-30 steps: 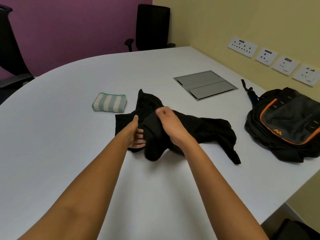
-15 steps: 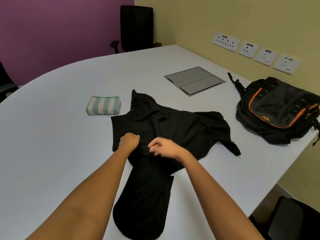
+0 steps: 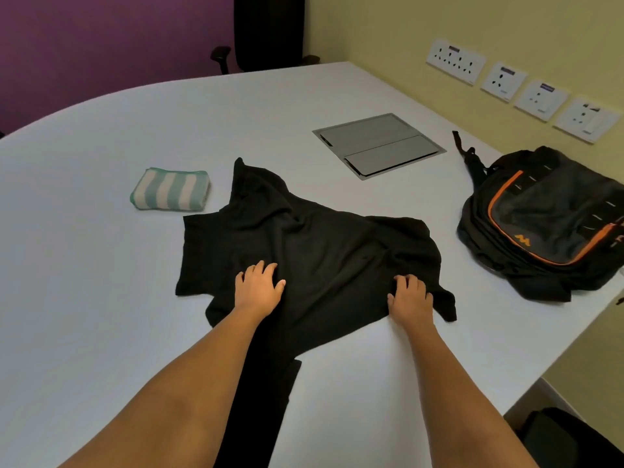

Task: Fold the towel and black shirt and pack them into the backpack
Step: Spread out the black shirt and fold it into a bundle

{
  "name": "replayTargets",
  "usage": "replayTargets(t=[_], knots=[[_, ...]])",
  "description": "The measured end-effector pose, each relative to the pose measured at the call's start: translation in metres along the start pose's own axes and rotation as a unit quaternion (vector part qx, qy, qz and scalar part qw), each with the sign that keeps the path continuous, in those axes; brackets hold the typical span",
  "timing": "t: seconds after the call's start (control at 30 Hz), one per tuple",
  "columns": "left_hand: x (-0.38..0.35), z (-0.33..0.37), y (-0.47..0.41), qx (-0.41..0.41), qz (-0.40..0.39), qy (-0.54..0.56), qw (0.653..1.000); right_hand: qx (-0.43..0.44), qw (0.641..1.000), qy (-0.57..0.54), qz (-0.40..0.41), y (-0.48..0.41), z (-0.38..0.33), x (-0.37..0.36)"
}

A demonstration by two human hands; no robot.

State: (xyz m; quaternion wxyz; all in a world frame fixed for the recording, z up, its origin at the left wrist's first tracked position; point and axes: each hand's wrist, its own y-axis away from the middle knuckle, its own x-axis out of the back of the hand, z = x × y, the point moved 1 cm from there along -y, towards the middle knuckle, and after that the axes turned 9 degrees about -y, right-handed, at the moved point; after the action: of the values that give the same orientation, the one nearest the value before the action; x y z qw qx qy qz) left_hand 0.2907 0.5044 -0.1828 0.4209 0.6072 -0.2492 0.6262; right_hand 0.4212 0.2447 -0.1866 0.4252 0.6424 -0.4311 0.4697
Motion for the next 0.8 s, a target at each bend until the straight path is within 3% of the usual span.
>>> replayTargets(t=[0.13, 0.27, 0.43, 0.57, 0.7, 0.8], knots=[[-0.015, 0.003, -0.005, 0.034, -0.057, -0.006, 0.998, 0.047, 0.999, 0.022, -0.01, -0.013, 0.014, -0.002], [-0.022, 0.002, -0.001, 0.055, -0.081, -0.016, 0.995, 0.103, 0.989, 0.049, 0.09, 0.004, 0.041, 0.009], [-0.024, -0.005, 0.01, 0.085, -0.083, -0.053, 0.992, 0.109, 0.977, 0.052, 0.174, 0.04, 0.082, 0.015], [-0.023, 0.001, 0.017, 0.103, -0.046, -0.061, 0.992, 0.05, 0.979, -0.018, 0.197, 0.033, 0.084, 0.035], [-0.014, 0.002, 0.01, 0.083, 0.03, -0.059, 0.994, 0.031, 0.991, -0.058, 0.117, -0.005, 0.052, 0.036], [-0.019, -0.006, 0.002, 0.069, 0.004, -0.052, 0.996, 0.011, 0.996, -0.084, -0.012, -0.023, 0.025, 0.019]])
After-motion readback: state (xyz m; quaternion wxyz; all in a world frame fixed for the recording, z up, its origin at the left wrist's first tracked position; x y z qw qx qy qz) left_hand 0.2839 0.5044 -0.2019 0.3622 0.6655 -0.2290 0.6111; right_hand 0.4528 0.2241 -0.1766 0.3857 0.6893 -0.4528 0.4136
